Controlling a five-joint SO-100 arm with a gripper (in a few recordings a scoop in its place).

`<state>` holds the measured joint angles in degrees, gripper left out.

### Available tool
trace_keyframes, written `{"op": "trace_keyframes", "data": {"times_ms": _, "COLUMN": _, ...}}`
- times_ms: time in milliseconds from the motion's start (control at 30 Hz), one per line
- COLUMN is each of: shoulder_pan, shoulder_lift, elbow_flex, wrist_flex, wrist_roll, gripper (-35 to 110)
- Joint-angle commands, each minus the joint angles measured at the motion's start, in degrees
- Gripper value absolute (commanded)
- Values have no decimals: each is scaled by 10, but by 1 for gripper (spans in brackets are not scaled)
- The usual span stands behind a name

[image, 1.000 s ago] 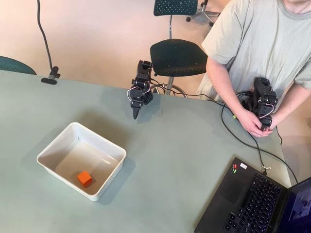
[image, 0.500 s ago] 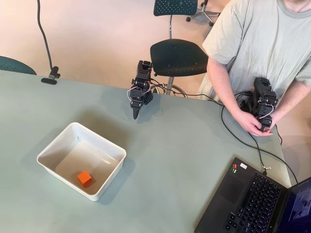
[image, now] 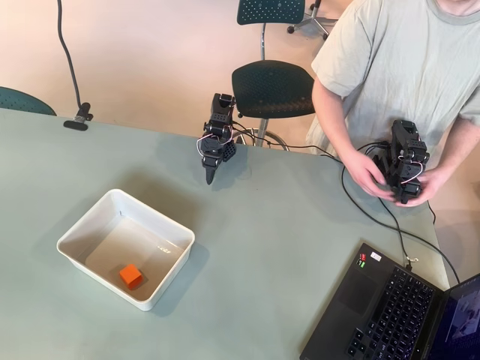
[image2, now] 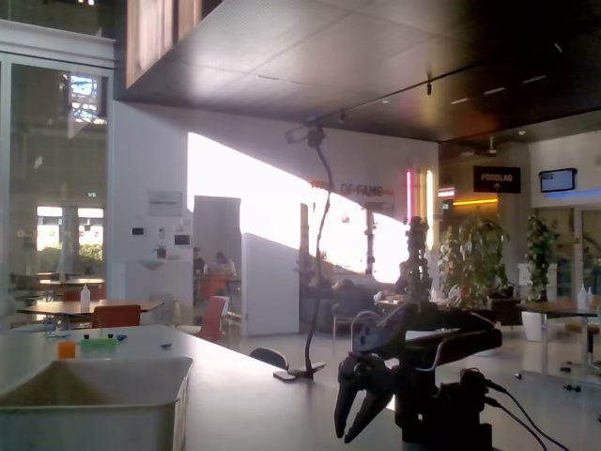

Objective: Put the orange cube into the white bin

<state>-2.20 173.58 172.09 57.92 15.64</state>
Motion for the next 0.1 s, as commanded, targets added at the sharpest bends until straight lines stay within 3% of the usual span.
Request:
{"op": "trace_keyframes", "data": {"times_ms": 0, "shoulder_pan": 4, "shoulder_lift": 4, "elbow_flex": -2, "wrist_flex": 1, "wrist_roll": 0, "gripper": 4}}
{"op": "trace_keyframes", "data": {"times_ms": 67, "shoulder_pan": 4, "shoulder_lift": 4, "elbow_flex": -2, "wrist_flex": 1, "wrist_roll": 0, "gripper": 4}}
